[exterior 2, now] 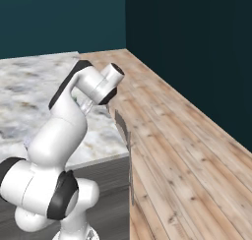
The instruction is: Move the drinks to the dining counter.
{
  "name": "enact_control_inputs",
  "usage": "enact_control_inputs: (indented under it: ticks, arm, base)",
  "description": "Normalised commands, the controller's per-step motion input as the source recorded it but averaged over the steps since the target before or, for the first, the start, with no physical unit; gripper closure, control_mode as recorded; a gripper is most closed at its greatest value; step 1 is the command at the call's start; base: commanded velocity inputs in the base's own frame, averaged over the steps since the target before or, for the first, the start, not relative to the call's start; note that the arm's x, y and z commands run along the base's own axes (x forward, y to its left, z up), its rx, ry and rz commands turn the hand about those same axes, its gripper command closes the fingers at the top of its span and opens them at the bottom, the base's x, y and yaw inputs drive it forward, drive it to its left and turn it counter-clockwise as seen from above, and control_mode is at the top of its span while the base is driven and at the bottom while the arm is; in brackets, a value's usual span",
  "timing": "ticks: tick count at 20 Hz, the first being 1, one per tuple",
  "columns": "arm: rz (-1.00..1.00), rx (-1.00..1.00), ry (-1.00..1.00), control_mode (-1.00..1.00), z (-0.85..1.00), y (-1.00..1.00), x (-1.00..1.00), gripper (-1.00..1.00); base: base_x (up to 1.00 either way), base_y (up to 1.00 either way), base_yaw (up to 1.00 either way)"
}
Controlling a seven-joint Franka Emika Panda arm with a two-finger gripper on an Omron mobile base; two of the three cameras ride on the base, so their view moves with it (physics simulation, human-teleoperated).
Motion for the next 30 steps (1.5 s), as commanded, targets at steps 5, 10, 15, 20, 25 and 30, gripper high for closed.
enact_control_inputs:
  ticks: [5, 10, 15, 20, 25, 30]
  arm:
    - [0.0, 0.0, -0.18, -1.0, -0.29, 0.0, 0.0, 1.0]
    - [0.0, 0.0, -0.06, -1.0, -0.22, 0.0, 0.02, 1.0]
    - [0.0, 0.01, 0.06, -1.0, -0.17, 0.0, 0.11, 1.0]
    - [0.0, 0.0, 0.03, -1.0, -0.14, 0.0, 0.16, 1.0]
    - [0.0, 0.0, 0.01, -1.0, -0.21, 0.0, 0.2, 1.0]
    - [0.0, 0.0, 0.0, -1.0, -0.24, 0.0, 0.12, 1.0]
  base:
    - [0.0, 0.0, 0.0]
    - [0.0, 0.0, 0.0]
    - [0.0, 0.0, 0.0]
    - [0.0, 0.0, 0.0]
    - [0.0, 0.0, 0.0]
    - [0.0, 0.0, 0.0]
